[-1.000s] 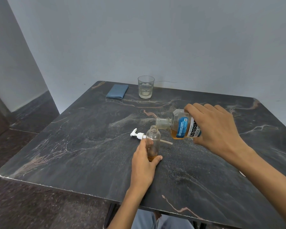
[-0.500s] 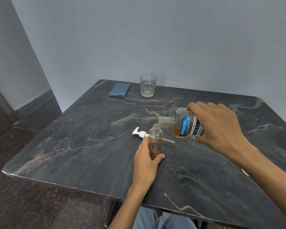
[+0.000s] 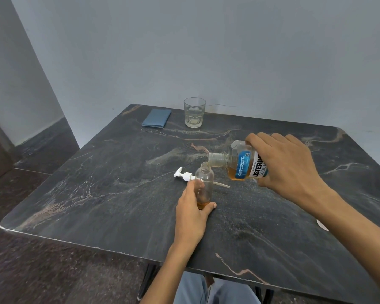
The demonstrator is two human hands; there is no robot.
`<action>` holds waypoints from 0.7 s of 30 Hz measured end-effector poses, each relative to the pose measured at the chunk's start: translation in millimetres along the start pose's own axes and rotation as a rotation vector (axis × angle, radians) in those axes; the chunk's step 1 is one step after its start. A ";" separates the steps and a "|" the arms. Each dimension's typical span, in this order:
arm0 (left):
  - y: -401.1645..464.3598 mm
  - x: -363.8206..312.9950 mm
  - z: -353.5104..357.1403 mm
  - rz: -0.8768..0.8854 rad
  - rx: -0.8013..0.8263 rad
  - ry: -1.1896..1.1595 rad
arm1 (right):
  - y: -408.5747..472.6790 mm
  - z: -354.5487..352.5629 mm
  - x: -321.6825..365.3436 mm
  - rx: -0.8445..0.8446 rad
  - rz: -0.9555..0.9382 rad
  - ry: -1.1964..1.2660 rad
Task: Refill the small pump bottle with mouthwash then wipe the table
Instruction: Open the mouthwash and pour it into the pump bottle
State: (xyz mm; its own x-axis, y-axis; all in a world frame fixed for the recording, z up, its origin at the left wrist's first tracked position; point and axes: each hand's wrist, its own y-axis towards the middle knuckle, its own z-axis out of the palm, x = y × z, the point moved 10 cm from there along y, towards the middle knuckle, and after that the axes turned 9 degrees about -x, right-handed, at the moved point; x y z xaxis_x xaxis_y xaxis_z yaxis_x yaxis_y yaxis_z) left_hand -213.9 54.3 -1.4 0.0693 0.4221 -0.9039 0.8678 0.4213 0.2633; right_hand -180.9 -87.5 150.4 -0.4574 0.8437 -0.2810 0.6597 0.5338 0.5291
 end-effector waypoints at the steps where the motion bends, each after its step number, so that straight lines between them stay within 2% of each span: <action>1: -0.1 -0.2 0.0 0.000 0.001 0.001 | 0.0 0.2 0.2 0.003 -0.001 -0.001; 21: 0.3 0.6 0.2 0.012 -0.006 0.012 | 0.3 -2.8 -0.5 -0.018 -0.008 0.006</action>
State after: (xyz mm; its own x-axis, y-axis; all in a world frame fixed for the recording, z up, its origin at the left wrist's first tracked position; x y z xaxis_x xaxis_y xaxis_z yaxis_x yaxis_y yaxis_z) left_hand -213.5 54.6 -2.0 0.0736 0.4363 -0.8968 0.8638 0.4214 0.2760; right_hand -182.1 -87.9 153.0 -0.4663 0.8391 -0.2800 0.6450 0.5392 0.5416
